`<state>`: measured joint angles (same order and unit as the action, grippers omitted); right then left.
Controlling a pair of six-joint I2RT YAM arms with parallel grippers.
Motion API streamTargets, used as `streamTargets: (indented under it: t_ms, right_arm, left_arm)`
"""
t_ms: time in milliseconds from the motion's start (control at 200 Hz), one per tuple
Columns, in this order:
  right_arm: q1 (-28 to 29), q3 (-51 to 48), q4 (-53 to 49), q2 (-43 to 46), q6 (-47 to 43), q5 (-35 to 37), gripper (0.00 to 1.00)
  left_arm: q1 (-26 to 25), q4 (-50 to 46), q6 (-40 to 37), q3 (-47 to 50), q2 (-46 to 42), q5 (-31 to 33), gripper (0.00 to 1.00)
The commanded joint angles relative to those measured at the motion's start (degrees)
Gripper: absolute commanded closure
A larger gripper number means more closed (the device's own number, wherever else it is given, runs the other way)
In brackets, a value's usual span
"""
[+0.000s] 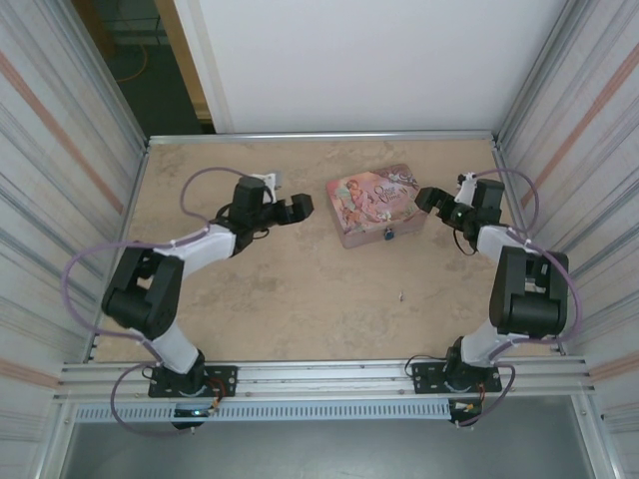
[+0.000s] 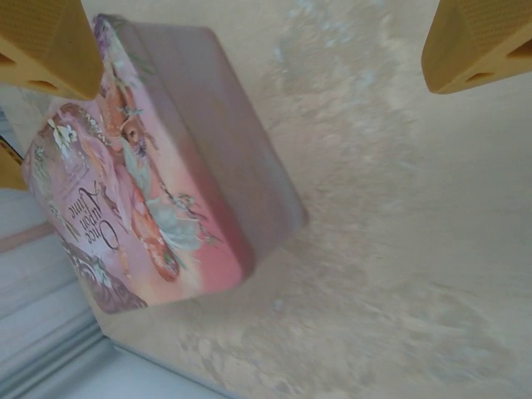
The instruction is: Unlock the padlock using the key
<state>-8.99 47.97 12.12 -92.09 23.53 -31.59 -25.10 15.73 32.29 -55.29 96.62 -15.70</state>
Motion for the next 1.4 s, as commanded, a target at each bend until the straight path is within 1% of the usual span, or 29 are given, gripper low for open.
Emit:
streamTargets:
  t_ms: [0,281,441,601,817,1017,1242,1398]
  right_arm:
    - [-0.23,3.04,-1.06,-3.19,-0.76,-4.46,0.01]
    - [-0.15,6.48,-1.95,-7.89,-2.67,-8.52,0.01]
    - [0.19,7.14,-2.06,-8.78,-2.84,-10.30,0.01]
    - [1.37,7.32,-3.21,-8.57,-3.56,-11.54,0.01]
    - [3.48,6.67,-5.50,-6.47,-4.28,-11.91,0.01]
    - [6.27,4.75,-7.29,-3.23,-4.22,-12.52,0.01]
    - [11.12,0.94,-6.79,1.18,-1.71,-11.59,0.01]
    - [16.46,-1.56,-5.30,3.64,0.87,-9.25,0.01]
  left_arm:
    - [-1.92,1.24,2.97,-4.95,4.65,-3.65,0.01]
    - [-5.72,0.89,5.40,-14.17,14.94,-7.97,0.01]
    - [-6.86,0.62,6.14,-17.10,17.99,-9.28,0.01]
    - [-7.58,0.45,6.64,-18.19,19.12,-10.32,0.01]
    - [-7.62,0.36,6.83,-17.54,18.02,-10.71,0.01]
    - [-7.38,-0.07,5.90,-15.55,15.27,-10.02,0.01]
    - [-5.69,-0.08,5.29,-10.69,10.28,-9.13,0.01]
    - [-3.88,-0.41,4.73,-6.92,6.76,-8.60,0.01]
